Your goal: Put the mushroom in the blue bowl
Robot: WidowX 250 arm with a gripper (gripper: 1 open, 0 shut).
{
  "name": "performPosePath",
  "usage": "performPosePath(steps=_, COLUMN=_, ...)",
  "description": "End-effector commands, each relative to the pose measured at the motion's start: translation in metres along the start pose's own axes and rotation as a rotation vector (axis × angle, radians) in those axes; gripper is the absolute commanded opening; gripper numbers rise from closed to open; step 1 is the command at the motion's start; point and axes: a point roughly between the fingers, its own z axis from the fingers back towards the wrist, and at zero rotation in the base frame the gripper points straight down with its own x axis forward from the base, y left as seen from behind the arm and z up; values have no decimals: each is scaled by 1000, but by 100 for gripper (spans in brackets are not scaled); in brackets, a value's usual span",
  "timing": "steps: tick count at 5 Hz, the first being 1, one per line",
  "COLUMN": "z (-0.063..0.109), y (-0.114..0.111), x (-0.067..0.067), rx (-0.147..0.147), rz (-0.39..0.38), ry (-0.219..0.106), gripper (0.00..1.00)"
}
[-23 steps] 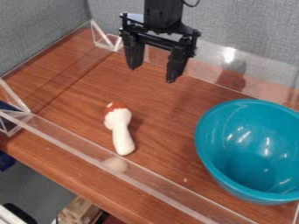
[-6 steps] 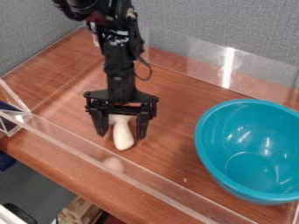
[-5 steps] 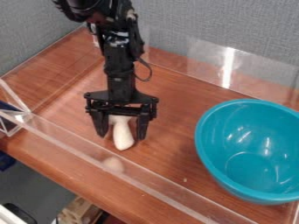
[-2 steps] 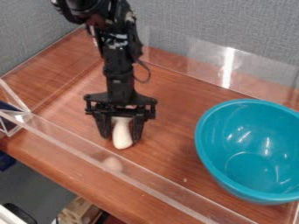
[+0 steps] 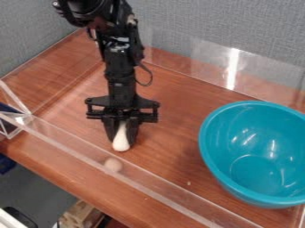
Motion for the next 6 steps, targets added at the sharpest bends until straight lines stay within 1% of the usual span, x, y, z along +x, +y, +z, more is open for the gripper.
performPosePath(steps=1, z=29, y=2, x=9, rx=-28, rz=9, ry=-69, gripper=0)
performPosePath(steps=2, z=47, y=5, x=10, rx=-52, rz=23, ry=-85, gripper=0)
performPosePath(steps=3, z=65, y=10, x=5, rx=-71, rz=49, ry=-108, gripper=0)
performPosePath(steps=4, z=62, y=9, x=-6, rx=-68, rz=54, ry=-110, gripper=0)
performPosePath(steps=5, z=53, y=4, x=-17, rx=-62, rz=55, ry=-106, gripper=0)
performPosePath(steps=6, z=40, y=1, x=-26, rx=-57, rz=66, ry=-102, gripper=0)
